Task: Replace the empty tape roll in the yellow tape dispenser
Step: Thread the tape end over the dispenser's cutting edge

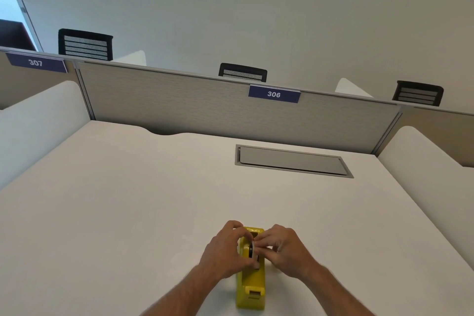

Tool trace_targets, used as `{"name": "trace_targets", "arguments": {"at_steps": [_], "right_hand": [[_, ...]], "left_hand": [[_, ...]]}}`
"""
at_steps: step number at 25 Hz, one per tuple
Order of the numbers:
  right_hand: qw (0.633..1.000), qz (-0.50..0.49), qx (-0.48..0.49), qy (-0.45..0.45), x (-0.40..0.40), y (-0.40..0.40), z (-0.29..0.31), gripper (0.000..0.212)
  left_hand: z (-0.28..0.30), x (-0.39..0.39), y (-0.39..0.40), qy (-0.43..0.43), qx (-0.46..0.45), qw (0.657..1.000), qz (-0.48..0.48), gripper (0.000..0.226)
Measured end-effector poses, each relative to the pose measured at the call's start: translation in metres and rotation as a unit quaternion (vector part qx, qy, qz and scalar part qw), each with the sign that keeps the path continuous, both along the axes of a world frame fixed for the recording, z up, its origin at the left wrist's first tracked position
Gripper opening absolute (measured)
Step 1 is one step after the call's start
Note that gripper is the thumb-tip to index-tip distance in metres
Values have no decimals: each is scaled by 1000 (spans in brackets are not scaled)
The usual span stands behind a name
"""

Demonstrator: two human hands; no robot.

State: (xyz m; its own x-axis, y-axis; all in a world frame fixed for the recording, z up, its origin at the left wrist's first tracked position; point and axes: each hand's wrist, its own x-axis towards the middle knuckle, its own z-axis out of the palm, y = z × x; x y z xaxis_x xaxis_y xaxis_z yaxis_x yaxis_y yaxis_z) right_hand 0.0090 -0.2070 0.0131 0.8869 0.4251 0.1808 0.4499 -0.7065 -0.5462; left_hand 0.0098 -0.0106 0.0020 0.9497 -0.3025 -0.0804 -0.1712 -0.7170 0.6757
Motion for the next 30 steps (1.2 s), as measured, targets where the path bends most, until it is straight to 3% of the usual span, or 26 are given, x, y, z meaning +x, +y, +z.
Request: {"name": "trace_targets", "arguments": {"at_steps": [12,30], "right_hand": [[989,-14,-129,-69,-10,10,-2,12],[992,-67,-106,-24,-6,15,-3,11]], "left_hand": [[2,3,1,6,-3,1000,-2,55],[2,1,1,17,-32,999,-10,59]]}}
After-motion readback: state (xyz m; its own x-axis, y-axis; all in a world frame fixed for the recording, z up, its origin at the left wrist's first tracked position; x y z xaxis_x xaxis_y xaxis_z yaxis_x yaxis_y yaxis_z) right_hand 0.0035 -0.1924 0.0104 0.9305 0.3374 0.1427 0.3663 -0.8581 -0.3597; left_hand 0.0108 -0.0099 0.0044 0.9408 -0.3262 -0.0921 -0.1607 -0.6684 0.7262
